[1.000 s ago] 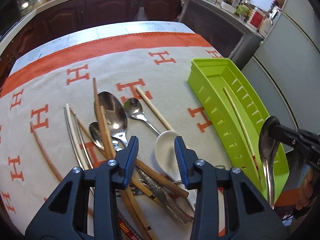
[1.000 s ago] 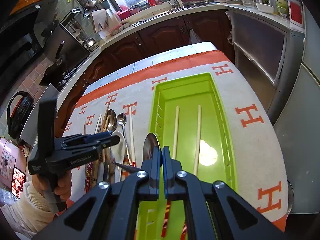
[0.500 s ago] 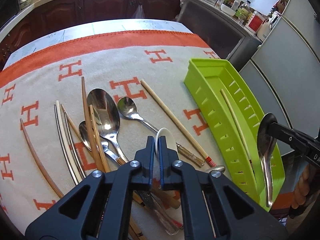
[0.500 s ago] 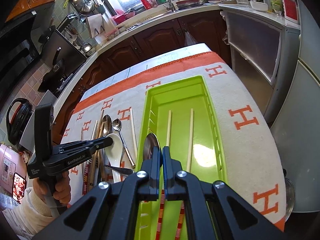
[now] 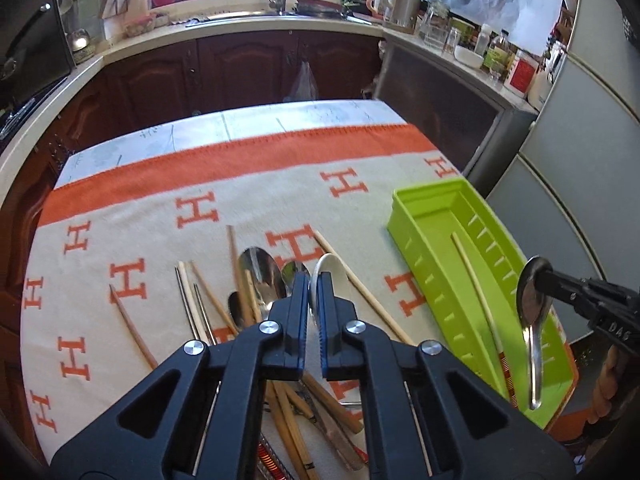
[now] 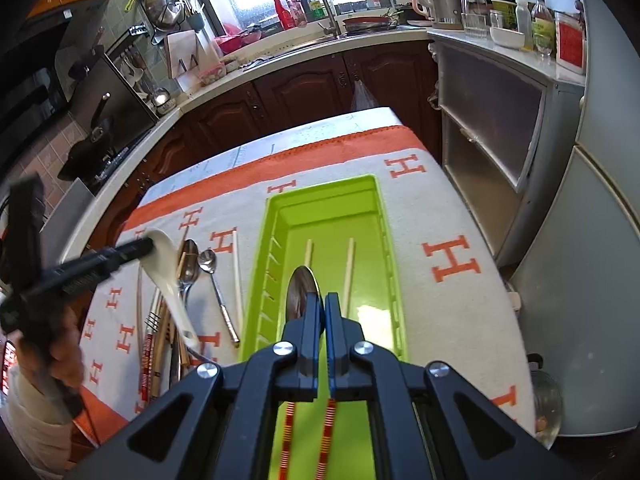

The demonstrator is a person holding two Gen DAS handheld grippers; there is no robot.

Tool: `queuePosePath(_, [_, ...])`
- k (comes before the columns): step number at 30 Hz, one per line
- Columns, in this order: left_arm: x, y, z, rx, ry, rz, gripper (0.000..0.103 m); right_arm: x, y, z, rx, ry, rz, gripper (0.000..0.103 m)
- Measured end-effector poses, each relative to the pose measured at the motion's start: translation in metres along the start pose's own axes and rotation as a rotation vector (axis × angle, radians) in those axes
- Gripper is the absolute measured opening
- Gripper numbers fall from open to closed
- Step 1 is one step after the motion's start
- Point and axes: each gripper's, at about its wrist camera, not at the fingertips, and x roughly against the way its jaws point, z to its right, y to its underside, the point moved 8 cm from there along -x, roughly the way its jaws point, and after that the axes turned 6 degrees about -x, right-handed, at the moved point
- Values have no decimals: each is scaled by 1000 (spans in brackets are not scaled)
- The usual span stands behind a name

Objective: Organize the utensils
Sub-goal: 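Place the metal spoon in the tray while the left gripper places a white ceramic spoon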

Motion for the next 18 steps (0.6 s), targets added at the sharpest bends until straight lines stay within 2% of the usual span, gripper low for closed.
queuePosePath(5, [24, -16, 8, 0, 20, 37, 2, -3, 1, 6, 23, 41, -8, 2])
queuePosePath(9, [43, -21, 36, -30, 82, 45, 2, -7, 6, 12, 68, 100, -20, 2])
queuePosePath(13, [48, -20, 73, -61, 152, 19, 2, -13, 9, 18, 96, 138, -33, 2])
queuePosePath(18, [32, -13, 113, -95, 190, -39, 2, -18, 11, 26, 75, 144, -55, 7])
